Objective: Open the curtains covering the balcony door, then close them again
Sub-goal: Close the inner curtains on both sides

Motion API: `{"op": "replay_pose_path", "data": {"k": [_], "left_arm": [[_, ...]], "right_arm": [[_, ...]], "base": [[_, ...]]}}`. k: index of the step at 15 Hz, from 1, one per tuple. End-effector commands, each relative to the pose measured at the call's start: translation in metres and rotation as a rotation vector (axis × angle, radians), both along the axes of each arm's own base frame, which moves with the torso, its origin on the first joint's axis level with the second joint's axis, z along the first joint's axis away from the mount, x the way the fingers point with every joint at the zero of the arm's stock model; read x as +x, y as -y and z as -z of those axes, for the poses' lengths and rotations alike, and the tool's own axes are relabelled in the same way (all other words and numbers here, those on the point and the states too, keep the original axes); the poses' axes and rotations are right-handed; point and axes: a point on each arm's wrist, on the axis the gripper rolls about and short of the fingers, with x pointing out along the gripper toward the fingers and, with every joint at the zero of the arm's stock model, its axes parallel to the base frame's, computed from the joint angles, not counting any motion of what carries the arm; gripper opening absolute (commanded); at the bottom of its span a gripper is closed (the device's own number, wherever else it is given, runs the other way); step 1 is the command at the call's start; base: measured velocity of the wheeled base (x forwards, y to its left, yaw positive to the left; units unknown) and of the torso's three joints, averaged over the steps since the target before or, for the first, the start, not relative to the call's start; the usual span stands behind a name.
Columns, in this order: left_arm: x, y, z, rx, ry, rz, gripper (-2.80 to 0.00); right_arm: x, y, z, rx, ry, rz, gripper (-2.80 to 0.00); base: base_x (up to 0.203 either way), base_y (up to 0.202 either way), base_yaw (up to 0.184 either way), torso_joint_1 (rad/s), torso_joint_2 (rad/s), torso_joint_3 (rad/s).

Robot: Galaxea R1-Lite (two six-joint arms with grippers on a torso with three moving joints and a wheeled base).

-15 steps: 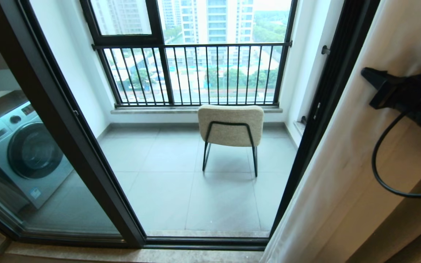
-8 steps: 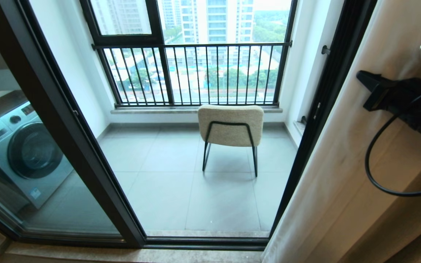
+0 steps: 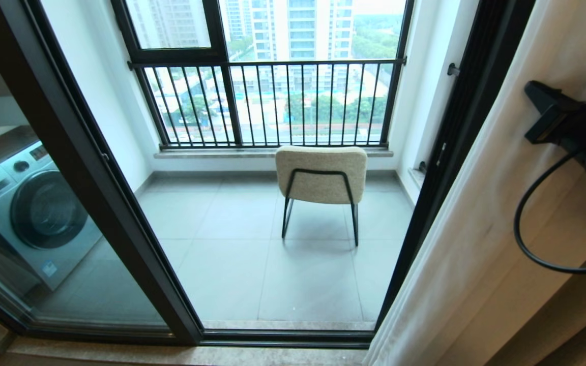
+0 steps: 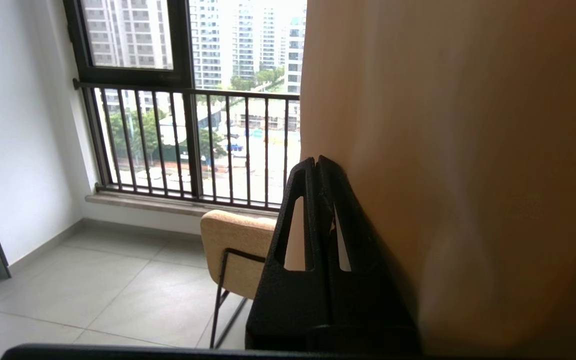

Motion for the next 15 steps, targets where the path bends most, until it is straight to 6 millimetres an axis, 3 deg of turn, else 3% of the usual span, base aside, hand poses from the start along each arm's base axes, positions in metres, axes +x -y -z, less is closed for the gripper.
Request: {"op": "replay_pose_path", "data": {"k": [1, 15], "left_arm": [[0.0, 0.0, 0.0, 0.0, 0.001, -0.001, -2.8], [0.0, 0.0, 0.0, 0.0, 0.001, -0.002, -2.8]], "right_arm": [[-0.007, 0.001, 0.002, 0.001, 0.01, 0.001, -2.8], [-0.021, 0.001, -0.004, -0.007, 0.032, 0.003, -2.8]], "base": [[0.0, 0.0, 0.0, 0.0, 0.0, 0.0], [0.0, 0.0, 0.0, 0.0, 0.0, 0.0]]}}
